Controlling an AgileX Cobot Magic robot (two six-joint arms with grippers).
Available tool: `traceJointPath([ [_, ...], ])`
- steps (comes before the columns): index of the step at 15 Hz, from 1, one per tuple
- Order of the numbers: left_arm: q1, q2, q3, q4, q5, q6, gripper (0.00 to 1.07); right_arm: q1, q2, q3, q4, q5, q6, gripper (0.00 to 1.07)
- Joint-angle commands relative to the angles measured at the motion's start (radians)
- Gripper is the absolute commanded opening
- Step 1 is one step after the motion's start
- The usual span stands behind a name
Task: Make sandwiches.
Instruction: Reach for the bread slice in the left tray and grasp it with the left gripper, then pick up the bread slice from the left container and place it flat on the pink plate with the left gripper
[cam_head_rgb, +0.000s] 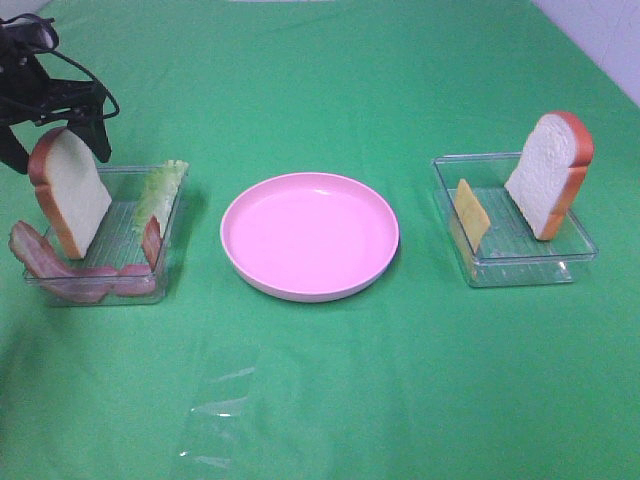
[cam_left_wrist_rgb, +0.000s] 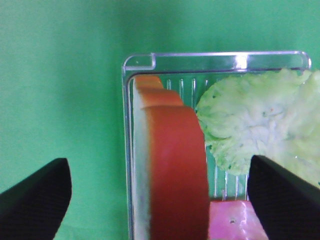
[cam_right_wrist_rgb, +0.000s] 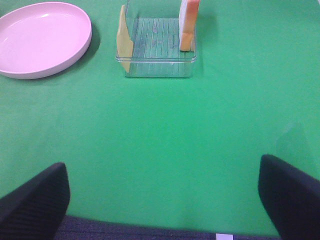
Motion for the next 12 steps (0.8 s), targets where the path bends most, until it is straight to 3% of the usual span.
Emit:
traceJointPath([
  [1, -0.004, 0.004, -0.008, -0.007, 0.013, 0.007, 0.78, -0.004, -0.034, 0.004, 0.004, -0.006, 0.004, 0.98],
  [2, -0.004, 0.004, -0.009, -0.006, 0.007, 0.003, 0.72, -0.004, -0.034, 0.004, 0.004, -0.006, 0.004, 0.98],
  [3, -0.004, 0.004, -0.009, -0.007, 0.008, -0.004, 0.51, -0.004, -0.034, 0.004, 0.004, -0.006, 0.004, 0.98],
  [4, -0.004, 0.004, -0.009, -0.012, 0.009, -0.004, 0.39, -0.004, -0.034, 0.004, 0.004, -0.006, 0.004, 0.98],
  [5, -0.004, 0.004, -0.009, -0.012, 0.009, -0.004, 0.39, -0.004, -0.034, 0.004, 0.004, -0.006, 0.004, 0.98],
  [7, -0.004, 0.004, -0.009, -0.019, 0.026, -0.004, 0.18, -0.004, -0.034, 0.004, 0.004, -0.006, 0.004, 0.98],
  [12, -0.004, 0.003, -0.014, -0.019, 0.038, -0.004, 0.14, -0.004, -0.034, 0.004, 0.004, -0.006, 0.004, 0.98],
])
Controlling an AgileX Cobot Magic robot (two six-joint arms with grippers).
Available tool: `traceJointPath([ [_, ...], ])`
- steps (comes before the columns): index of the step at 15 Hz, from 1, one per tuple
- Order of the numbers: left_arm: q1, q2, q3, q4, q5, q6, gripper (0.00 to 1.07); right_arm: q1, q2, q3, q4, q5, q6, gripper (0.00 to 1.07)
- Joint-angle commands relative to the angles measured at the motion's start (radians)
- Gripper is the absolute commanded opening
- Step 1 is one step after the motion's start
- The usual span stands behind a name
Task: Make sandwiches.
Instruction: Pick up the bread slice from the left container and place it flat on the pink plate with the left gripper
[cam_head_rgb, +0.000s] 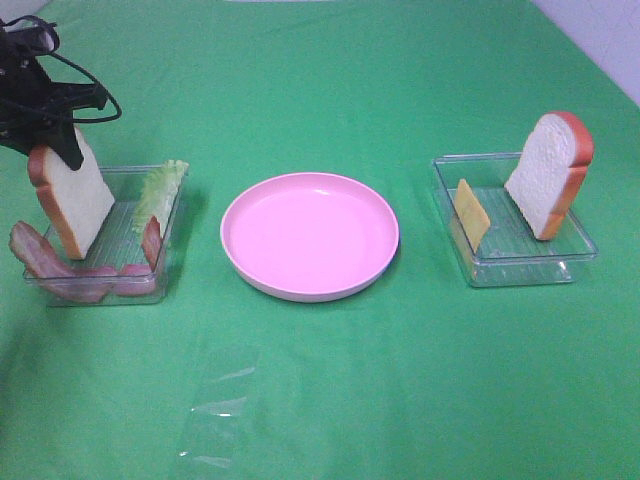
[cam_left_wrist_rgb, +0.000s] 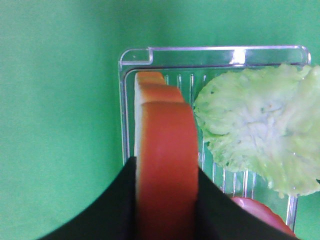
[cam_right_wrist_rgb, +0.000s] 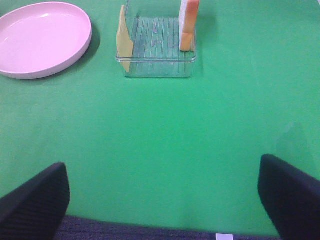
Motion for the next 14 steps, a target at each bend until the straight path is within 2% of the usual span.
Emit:
traceJointPath([
  [1, -0.004, -0.001, -0.012, -0.011, 0.033, -0.005, 0.14, -0.004, -0.034, 0.004, 0.004, -0.006, 0.004, 0.98],
  [2, -0.004, -0.001, -0.03, -0.011, 0.055, -0.005, 0.14, -0.004, -0.033, 0.004, 0.004, -0.006, 0.004, 0.98],
  [4, -0.004, -0.001, -0.126, -0.011, 0.134, -0.007, 0.14, -0.004, -0.033, 0.004, 0.004, -0.006, 0.004, 0.98],
  [6, -0.004, -0.002, -0.163, -0.015, 0.179, -0.02, 0.14, -0.004, -0.033, 0.004, 0.004, -0.006, 0.004, 0.98],
  [7, -0.004, -0.006, -0.181, -0.029, 0.204, -0.035, 0.14, -0.004, -0.033, 0.004, 0.004, -0.006, 0.004, 0.98],
  [9, -0.004, -0.02, -0.199, -0.077, 0.228, -0.035, 0.14, -0.004, -0.033, 0.004, 0.004, -0.006, 0.004, 0.98],
  [12, -0.004, -0.074, -0.264, -0.094, 0.225, -0.031, 0.14, -0.004, -0.033, 0.004, 0.004, -0.006, 0.004, 0.98],
  [14, -0.004, -0.094, -0.313, -0.143, 0.22, -0.031, 0.14, -0.004, -0.033, 0.004, 0.004, -0.006, 0.004, 0.98],
])
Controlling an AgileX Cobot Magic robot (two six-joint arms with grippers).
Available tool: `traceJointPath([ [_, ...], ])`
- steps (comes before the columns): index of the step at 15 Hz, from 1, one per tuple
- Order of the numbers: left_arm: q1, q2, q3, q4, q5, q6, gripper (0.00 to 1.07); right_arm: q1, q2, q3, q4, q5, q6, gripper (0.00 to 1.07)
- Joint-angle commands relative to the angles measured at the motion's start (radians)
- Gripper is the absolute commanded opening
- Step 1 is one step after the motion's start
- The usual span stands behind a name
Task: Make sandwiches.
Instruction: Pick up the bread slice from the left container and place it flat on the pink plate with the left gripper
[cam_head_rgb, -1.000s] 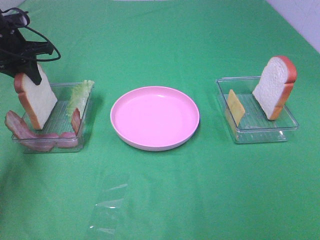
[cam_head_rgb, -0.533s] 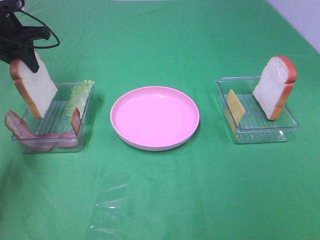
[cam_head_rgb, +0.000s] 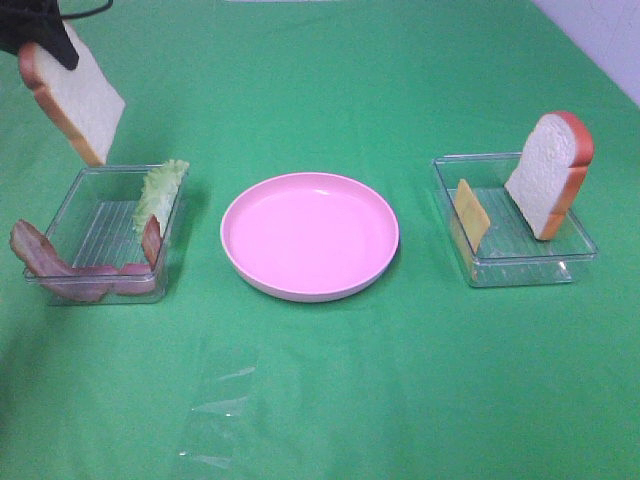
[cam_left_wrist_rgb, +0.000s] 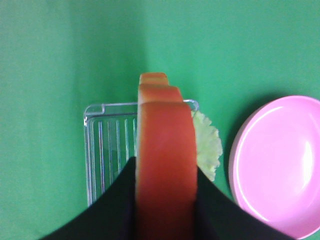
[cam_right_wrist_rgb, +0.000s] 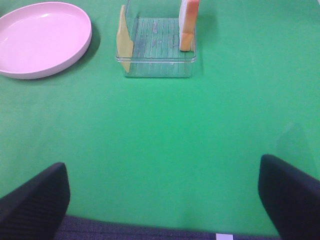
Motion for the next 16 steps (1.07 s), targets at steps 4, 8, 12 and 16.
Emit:
traceJointPath([
  [4, -0.044, -0.017, -0.046, -0.249, -0.005, 0.007, 0.14, -0.004, -0.033, 0.004, 0.004, -0.006, 0.004, 0.98],
  [8, -0.222, 0.046, -0.046, -0.311, -0.084, 0.046, 0.14, -0.004, -0.033, 0.004, 0.004, -0.006, 0.004, 0.98],
  [12, -0.346, 0.159, -0.046, -0.359, -0.108, 0.045, 0.14, -0.004, -0.033, 0.004, 0.004, -0.006, 0.004, 0.98],
  [16, -0.425, 0.251, -0.046, -0.399, -0.139, 0.045, 0.14, -0.004, -0.033, 0.004, 0.004, -0.006, 0.004, 0.98],
])
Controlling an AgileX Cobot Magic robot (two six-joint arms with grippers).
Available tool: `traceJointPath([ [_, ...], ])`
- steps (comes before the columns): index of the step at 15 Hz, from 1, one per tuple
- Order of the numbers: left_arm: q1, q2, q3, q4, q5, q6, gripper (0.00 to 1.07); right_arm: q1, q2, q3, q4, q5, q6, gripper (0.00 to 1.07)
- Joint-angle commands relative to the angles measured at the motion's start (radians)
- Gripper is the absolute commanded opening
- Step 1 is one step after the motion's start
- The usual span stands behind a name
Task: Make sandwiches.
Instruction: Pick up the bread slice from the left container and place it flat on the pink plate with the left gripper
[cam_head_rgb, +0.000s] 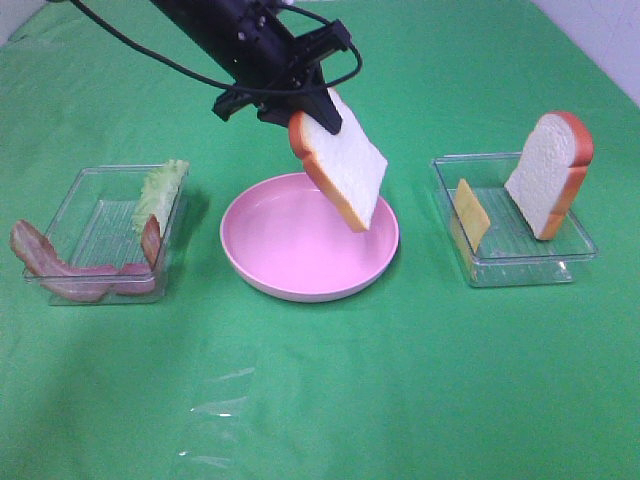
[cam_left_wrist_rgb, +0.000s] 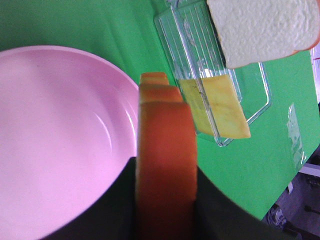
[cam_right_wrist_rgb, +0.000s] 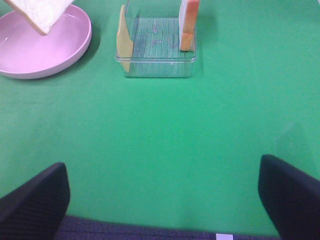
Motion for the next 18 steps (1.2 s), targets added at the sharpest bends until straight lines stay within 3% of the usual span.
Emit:
traceJointPath([
  [1, -0.031, 0.039, -0.003, -0.018, -0.009, 0.003, 0.14, -0.004, -0.033, 0.004, 0.004, -0.006, 0.004, 0.98],
  [3, -0.032, 0.07, -0.003, -0.01, -0.005, -0.018, 0.14, -0.004, -0.033, 0.004, 0.004, -0.006, 0.004, 0.98],
  [4, -0.027, 0.073, -0.003, 0.057, -0.004, -0.063, 0.14, -0.004, -0.033, 0.004, 0.004, -0.006, 0.004, 0.98],
  [7, -0.027, 0.078, -0.003, 0.113, -0.01, -0.088, 0.14, -0.004, -0.033, 0.004, 0.004, -0.006, 0.004, 0.98],
  [18, -0.027, 0.125, -0.003, 0.04, -0.041, -0.091, 0.14, -0.004, -0.033, 0.004, 0.004, -0.006, 0.004, 0.98],
])
